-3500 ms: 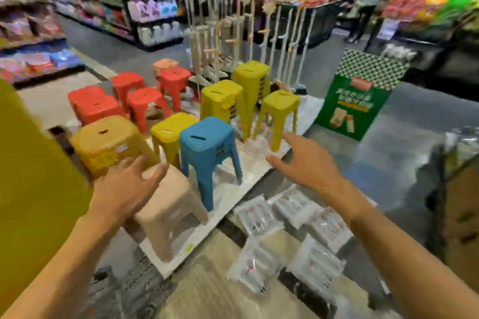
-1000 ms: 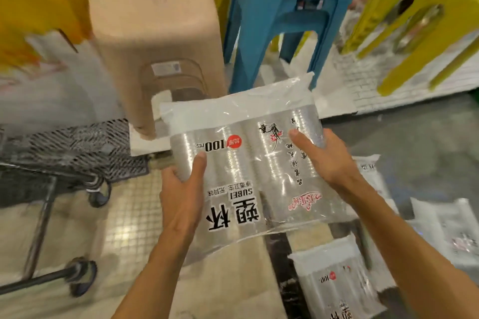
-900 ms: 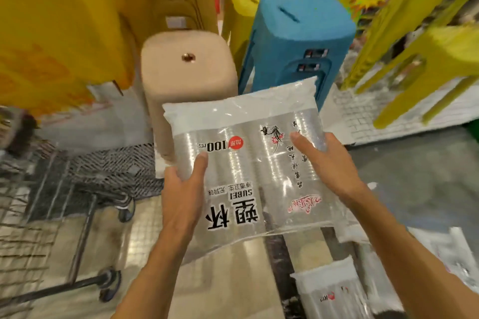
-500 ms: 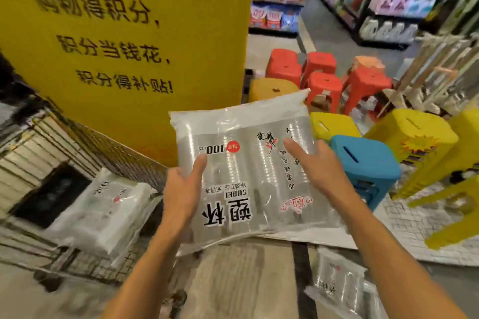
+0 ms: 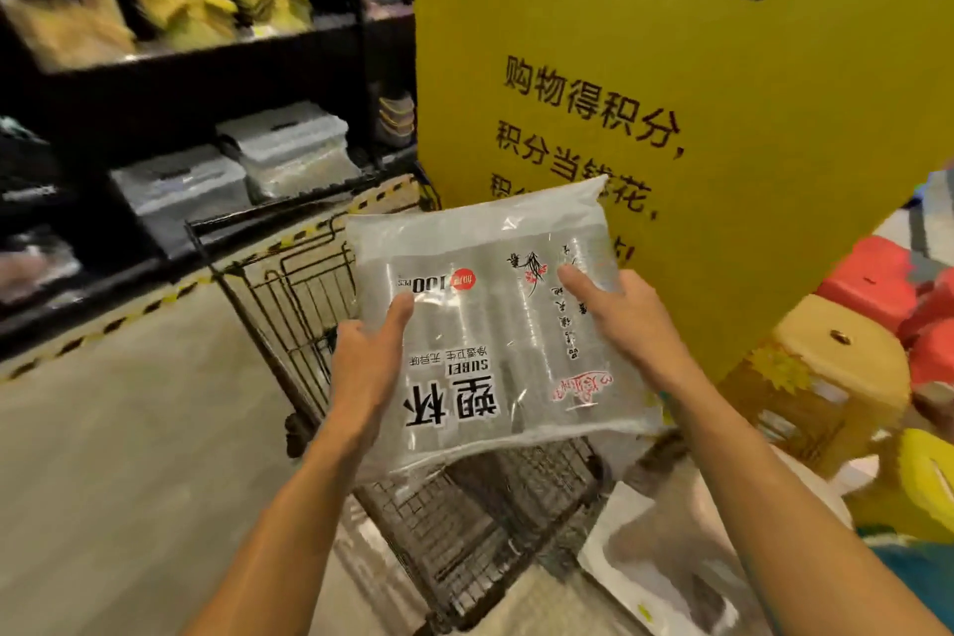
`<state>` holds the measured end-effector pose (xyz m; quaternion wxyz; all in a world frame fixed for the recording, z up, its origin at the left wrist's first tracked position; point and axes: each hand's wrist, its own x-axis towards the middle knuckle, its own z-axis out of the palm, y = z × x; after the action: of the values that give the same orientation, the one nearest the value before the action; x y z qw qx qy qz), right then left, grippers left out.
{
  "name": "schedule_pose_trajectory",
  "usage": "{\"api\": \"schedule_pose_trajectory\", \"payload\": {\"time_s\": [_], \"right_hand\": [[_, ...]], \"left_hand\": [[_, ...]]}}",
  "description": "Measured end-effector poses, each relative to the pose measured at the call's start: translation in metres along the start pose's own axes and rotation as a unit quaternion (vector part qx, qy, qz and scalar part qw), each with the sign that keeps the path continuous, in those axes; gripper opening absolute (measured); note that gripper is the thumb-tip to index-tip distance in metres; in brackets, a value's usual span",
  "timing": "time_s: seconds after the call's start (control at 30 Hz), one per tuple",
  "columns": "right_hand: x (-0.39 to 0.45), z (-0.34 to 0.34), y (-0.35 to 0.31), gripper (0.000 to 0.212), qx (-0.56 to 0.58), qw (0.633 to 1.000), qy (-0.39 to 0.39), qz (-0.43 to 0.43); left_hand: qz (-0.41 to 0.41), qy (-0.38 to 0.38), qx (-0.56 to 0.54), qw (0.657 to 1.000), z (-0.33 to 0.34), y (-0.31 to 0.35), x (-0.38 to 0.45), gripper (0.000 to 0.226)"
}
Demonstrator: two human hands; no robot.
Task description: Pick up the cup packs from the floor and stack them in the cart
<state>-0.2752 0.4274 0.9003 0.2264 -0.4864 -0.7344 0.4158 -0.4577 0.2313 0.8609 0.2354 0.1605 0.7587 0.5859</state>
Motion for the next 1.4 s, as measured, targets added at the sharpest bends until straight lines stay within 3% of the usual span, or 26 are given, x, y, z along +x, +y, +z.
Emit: {"api": "schedule_pose_trajectory", "payload": {"time_s": [0.07, 0.23, 0.3, 0.43, 0.47, 0.57, 0.67, 0.77, 0.87, 0.9, 1.03, 1.2, 1.33, 1.4], "right_hand": [[0.028, 0.024, -0.009, 0.105, -0.004, 0.999, -0.04, -0.014], [0.097, 0.068, -0.024, 0.08, -0.025, 0.988, -0.141, -0.063], [0.125, 0.083, -0.027, 0.077, -0.03, 0.981, -0.174, -0.08], [0.166, 0.115, -0.023, 0.088, -0.05, 0.972, -0.21, -0.089], [0.175, 0.125, -0.017, 0.092, -0.053, 0.971, -0.215, -0.084], [0.198, 0.156, 0.008, 0.099, -0.074, 0.966, -0.243, -0.055], [0.216, 0.19, 0.039, 0.098, -0.093, 0.961, -0.26, -0.028], [0.231, 0.229, 0.081, 0.106, -0.107, 0.958, -0.266, 0.004], [0.247, 0.269, 0.134, 0.106, -0.116, 0.952, -0.28, 0.027], [0.251, 0.28, 0.148, 0.105, -0.122, 0.95, -0.285, 0.033], [0.262, 0.321, 0.191, 0.09, -0.14, 0.946, -0.287, 0.059], [0.277, 0.358, 0.231, 0.067, -0.17, 0.941, -0.281, 0.085], [0.28, 0.377, 0.254, 0.099, -0.216, 0.933, -0.276, 0.088], [0.278, 0.379, 0.254, 0.103, -0.237, 0.927, -0.278, 0.085]], "left_hand": [[-0.009, 0.042, 0.0, 0.999, -0.009, -0.006, 0.019, 0.077], [-0.062, 0.117, -0.014, 0.991, -0.009, -0.017, 0.063, 0.103], [-0.074, 0.136, -0.033, 0.987, -0.004, -0.015, 0.074, 0.091], [-0.095, 0.162, -0.034, 0.982, 0.008, -0.031, 0.097, 0.036], [-0.103, 0.163, -0.032, 0.981, 0.009, -0.037, 0.104, 0.041], [-0.13, 0.169, -0.011, 0.977, 0.019, -0.069, 0.126, 0.099], [-0.157, 0.169, 0.008, 0.973, 0.029, -0.113, 0.15, 0.119], [-0.173, 0.159, 0.023, 0.972, 0.038, -0.154, 0.172, 0.106], [-0.208, 0.132, 0.029, 0.969, 0.05, -0.2, 0.193, 0.067], [-0.222, 0.128, 0.034, 0.966, 0.054, -0.22, 0.2, 0.065], [-0.279, 0.127, 0.025, 0.951, 0.072, -0.295, 0.224, 0.091], [-0.311, 0.142, 0.017, 0.94, 0.091, -0.348, 0.252, 0.073], [-0.318, 0.148, 0.063, 0.934, 0.101, -0.37, 0.263, 0.055], [-0.294, 0.139, 0.086, 0.942, 0.1, -0.373, 0.262, 0.062]]}}
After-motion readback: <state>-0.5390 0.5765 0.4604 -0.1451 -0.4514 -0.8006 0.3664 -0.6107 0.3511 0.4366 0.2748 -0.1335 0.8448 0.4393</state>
